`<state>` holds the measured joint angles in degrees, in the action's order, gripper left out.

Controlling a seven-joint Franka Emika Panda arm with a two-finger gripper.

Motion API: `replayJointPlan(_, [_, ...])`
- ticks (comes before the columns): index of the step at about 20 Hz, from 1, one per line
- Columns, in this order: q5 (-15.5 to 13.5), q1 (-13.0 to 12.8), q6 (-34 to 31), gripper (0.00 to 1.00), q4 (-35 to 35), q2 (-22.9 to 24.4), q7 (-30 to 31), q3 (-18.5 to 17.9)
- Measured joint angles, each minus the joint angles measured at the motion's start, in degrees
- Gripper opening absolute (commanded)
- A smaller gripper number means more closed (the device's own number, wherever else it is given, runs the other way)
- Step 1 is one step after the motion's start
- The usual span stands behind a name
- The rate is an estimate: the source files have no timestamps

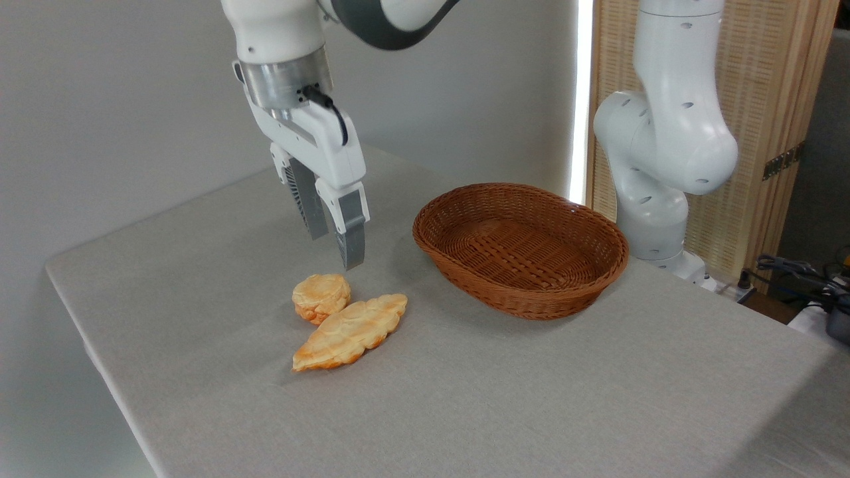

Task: Put bread into the basket
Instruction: 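Lower the open gripper down onto the small round bread roll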

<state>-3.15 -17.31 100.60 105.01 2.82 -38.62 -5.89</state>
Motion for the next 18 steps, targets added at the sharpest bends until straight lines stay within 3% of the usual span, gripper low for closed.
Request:
replayJointPlan(6, [0.0, -4.6, 8.3, 1.00, 5.7, -1.0, 0.0, 0.2])
replayJointPlan(10, [0.0, -5.9, 13.9, 1.00, 8.3, -2.9, 0.0, 0.2])
replayJointPlan(18, [0.0, -8.2, 15.3, 1.00, 8.7, -5.7, 0.0, 0.2])
